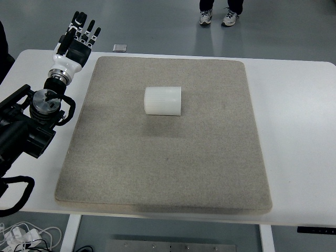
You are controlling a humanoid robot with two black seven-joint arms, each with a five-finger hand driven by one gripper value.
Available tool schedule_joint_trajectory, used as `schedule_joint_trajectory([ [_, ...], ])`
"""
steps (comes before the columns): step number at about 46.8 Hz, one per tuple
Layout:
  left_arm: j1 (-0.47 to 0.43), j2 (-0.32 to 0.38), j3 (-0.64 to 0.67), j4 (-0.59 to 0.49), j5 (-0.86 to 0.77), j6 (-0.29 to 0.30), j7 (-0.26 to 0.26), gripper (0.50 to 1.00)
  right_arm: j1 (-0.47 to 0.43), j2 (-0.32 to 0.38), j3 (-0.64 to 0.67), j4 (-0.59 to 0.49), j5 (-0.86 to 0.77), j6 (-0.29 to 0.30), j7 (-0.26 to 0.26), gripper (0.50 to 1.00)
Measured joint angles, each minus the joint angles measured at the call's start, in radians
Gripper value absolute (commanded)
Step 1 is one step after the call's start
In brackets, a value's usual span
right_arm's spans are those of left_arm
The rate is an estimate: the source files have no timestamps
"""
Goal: Upright white cup
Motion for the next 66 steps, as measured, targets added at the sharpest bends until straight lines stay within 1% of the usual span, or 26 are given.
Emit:
schedule_joint_trajectory([
  [5,0.0,0.002,-0.005,-0.002,0.0,-0.002,0.0,0.994,0.0,0.0,0.0,0.0,0.0,0.0,0.0,0.952],
  [12,-0.004,0.024,-0.016,-0.022,-0.002,-0.001,0.001,0.994,0.0,0.0,0.0,0.0,0.0,0.0,0.0,0.952],
  [19,-0.016,0.028,-0.016,0.012,-0.002,-0.001,0.001,0.994,0.0,0.0,0.0,0.0,0.0,0.0,0.0,0.952],
  [22,-0.024,0.045,-0.016,0.018,0.0,-0.021,0.001,0.994,0.0,0.0,0.0,0.0,0.0,0.0,0.0,0.952],
  [25,-0.036,0.062,-0.014,0.017,0.008,-0.067,0.003,0.994,0.0,0.0,0.0,0.0,0.0,0.0,0.0,0.952],
  [27,-0.049,0.067,-0.006,0.018,0.011,-0.085,0.004,0.992,-0.001,0.0,0.0,0.0,0.0,0.0,0.0,0.952],
  [30,-0.067,0.07,0.002,0.021,0.015,-0.095,0.005,0.992,0.0,0.0,0.0,0.0,0.0,0.0,0.0,0.952],
  [34,-0.081,0.081,0.016,0.023,0.034,-0.087,0.009,0.992,0.0,0.0,0.0,0.0,0.0,0.0,0.0,0.952],
  [38,-0.101,0.099,0.043,0.022,0.114,-0.074,0.009,0.992,0.0,0.0,0.0,0.0,0.0,0.0,0.0,0.952],
  [49,-0.132,0.12,0.053,-0.007,0.29,-0.078,0.005,0.992,0.0,0.0,0.0,0.0,0.0,0.0,0.0,0.952],
  [56,-0.133,0.146,0.09,-0.088,0.468,-0.072,0.008,0.992,0.0,0.0,0.0,0.0,0.0,0.0,0.0,0.952],
  [63,-0.133,0.182,0.1,-0.196,0.646,-0.072,0.009,0.992,0.0,0.0,0.0,0.0,0.0,0.0,0.0,0.952],
  [66,-0.133,0.197,0.127,-0.237,0.713,-0.071,0.011,0.992,0.0,0.0,0.0,0.0,0.0,0.0,0.0,0.952],
])
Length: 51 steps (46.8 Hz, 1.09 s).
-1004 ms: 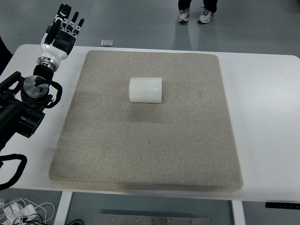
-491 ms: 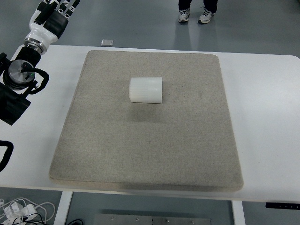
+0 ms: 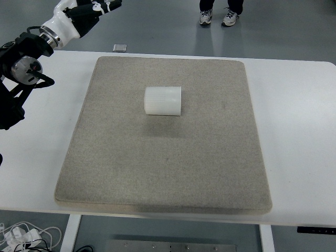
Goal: Upright white cup
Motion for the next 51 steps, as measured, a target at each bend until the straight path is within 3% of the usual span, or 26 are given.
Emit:
schedule_joint_trajectory([
  [8,-0.021,0.05,0.092,-0.104,0.154,0.026,0.002,0.992,0.0,0.0,0.0,0.0,0.0,0.0,0.0,0.952],
  [17,-0.045,0.079,0.173,-0.22,0.395,0.103,0.014,0.984,-0.001,0.0,0.0,0.0,0.0,0.0,0.0,0.952],
  [29,-0.046,0.07,0.186,-0.365,0.689,0.118,0.187,0.986,0.0,0.0,0.0,-0.001,0.0,0.0,0.0,0.952],
  [39,-0.068,0.065,0.242,-0.441,0.75,0.113,0.368,0.988,0.0,0.0,0.0,0.0,0.0,0.0,0.0,0.952],
  [51,-0.121,0.016,0.326,-0.396,0.747,0.107,0.397,0.988,0.0,0.0,0.0,0.0,0.0,0.0,0.0,0.952],
])
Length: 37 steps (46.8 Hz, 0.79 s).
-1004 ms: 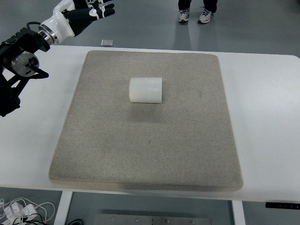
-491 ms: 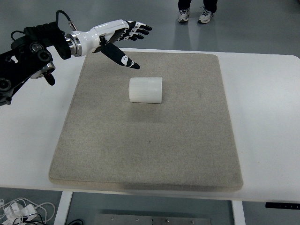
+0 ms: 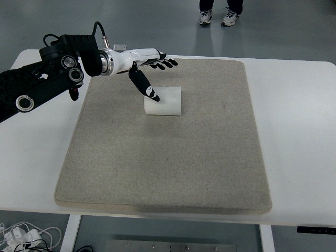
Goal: Upright white cup
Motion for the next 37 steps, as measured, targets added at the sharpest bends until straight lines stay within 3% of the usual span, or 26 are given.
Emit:
schedule_joint_trajectory([
  [37,-0.013,-0.126,0.08,0.143,0.079,0.014,-0.002,0.981,0.0,0.0,0.0,0.0,0.0,0.0,0.0,0.952],
])
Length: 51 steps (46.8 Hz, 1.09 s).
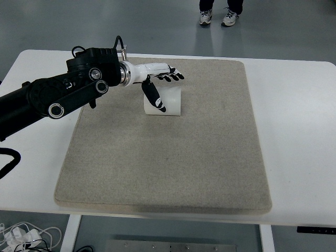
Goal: Upright white cup
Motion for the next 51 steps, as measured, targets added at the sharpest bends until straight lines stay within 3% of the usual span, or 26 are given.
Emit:
schedule_joint_trajectory([
  [33,0.008,-0.052,0.035,0.045,0.034,0.006,-0.005,0.971,0.0,0.0,0.0,0.0,0.0,0.0,0.0,0.952],
  [38,0.008,-0.066,0.035,0.062,0.035,0.005,-0.006,0.932,0.0,0.0,0.0,0.0,0.0,0.0,0.0,0.952],
  [44,0.008,-0.068,0.036,0.064,0.035,0.005,-0.006,0.827,0.0,0.0,0.0,0.0,0.0,0.0,0.0,0.952],
  [51,0.008,-0.066,0.042,0.064,0.036,0.005,-0.006,0.75,0.0,0.0,0.0,0.0,0.0,0.0,0.0,0.952],
])
